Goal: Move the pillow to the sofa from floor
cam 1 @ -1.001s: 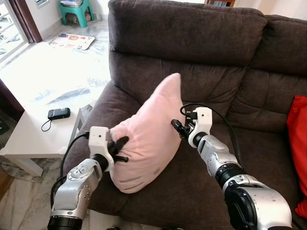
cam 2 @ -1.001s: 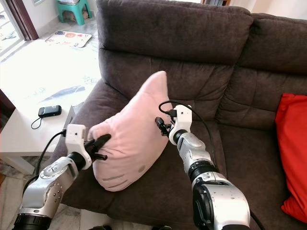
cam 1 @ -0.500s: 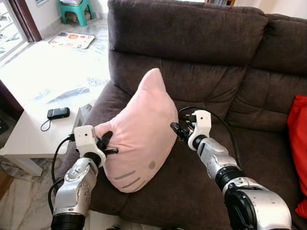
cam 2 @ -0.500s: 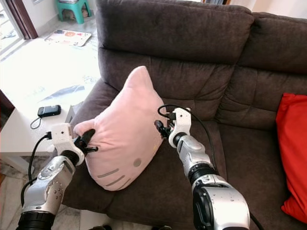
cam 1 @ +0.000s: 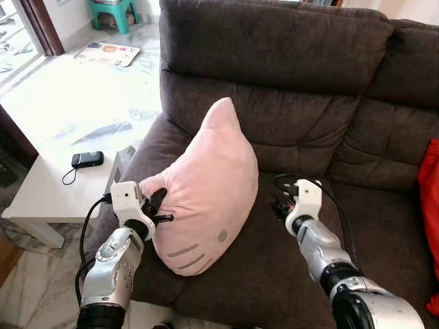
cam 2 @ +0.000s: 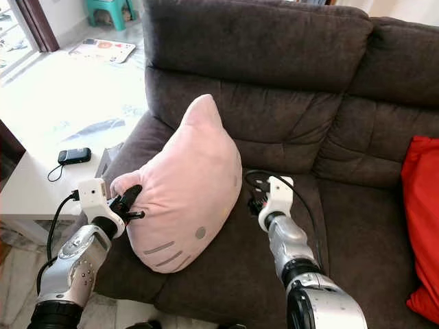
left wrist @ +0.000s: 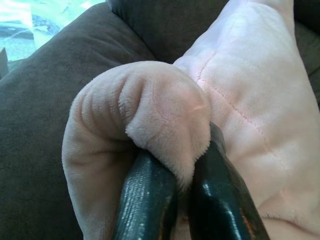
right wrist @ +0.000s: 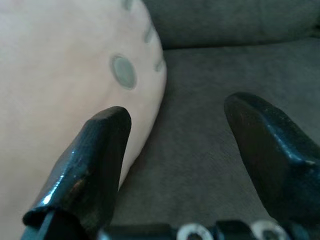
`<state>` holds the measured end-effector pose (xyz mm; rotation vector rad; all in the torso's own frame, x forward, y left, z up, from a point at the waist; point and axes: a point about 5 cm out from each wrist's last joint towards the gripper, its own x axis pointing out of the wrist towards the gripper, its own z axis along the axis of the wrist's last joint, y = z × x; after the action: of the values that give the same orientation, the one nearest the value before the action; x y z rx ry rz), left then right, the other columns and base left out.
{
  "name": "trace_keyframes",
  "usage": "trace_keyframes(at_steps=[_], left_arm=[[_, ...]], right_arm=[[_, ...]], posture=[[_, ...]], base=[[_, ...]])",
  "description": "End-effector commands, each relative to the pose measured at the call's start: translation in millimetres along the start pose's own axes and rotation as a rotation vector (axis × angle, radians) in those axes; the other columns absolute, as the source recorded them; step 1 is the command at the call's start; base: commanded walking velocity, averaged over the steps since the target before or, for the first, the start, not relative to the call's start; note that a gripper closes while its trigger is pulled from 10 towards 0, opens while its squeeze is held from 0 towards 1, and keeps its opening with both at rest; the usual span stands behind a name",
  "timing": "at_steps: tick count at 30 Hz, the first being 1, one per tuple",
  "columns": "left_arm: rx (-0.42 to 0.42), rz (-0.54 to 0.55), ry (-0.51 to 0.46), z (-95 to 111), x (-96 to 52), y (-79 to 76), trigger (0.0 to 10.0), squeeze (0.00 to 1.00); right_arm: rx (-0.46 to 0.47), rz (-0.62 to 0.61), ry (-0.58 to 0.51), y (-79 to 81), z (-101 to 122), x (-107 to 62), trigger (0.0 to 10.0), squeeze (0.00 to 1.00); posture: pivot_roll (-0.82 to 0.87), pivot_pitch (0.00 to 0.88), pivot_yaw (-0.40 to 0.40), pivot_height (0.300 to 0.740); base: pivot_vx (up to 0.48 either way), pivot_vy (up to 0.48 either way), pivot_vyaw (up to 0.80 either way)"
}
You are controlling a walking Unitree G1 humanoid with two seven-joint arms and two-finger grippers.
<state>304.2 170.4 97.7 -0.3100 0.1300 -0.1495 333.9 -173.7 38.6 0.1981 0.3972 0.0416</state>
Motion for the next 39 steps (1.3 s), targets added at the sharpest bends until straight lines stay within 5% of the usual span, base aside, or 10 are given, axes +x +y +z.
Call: trace_keyframes(at_steps=[1, 26, 39], left_arm=[[-0.027, 0.017, 0.083, -20.3, -4.6, 4.7, 10.0, 1.0], [0.037, -0.072, 0.012, 9.7, 5.4, -8.6, 10.0, 1.0], [0.09, -0.105, -0.048, 43.3, 5.7, -20.2, 10.0, 1.0]], right_arm=[[0.013, -0.038, 0.006, -8.4, -6.1, -3.6, 10.0, 0.0], [0.049, -0.053, 0.008, -1.9, -21.6, -7.5, 10.0, 0.0], [0.045, -0.059, 0.017, -3.4, -24.6, -8.6, 10.0, 0.0]], posture=[[0.11, 0.138, -0.06, 0.74], [0.12, 0.082, -0.027, 0.74], [0.12, 0.113, -0.023, 0.74]], base=[[0.0, 0.0, 0.0], [0.0, 0.0, 0.0], [0.0, 0.0, 0.0]])
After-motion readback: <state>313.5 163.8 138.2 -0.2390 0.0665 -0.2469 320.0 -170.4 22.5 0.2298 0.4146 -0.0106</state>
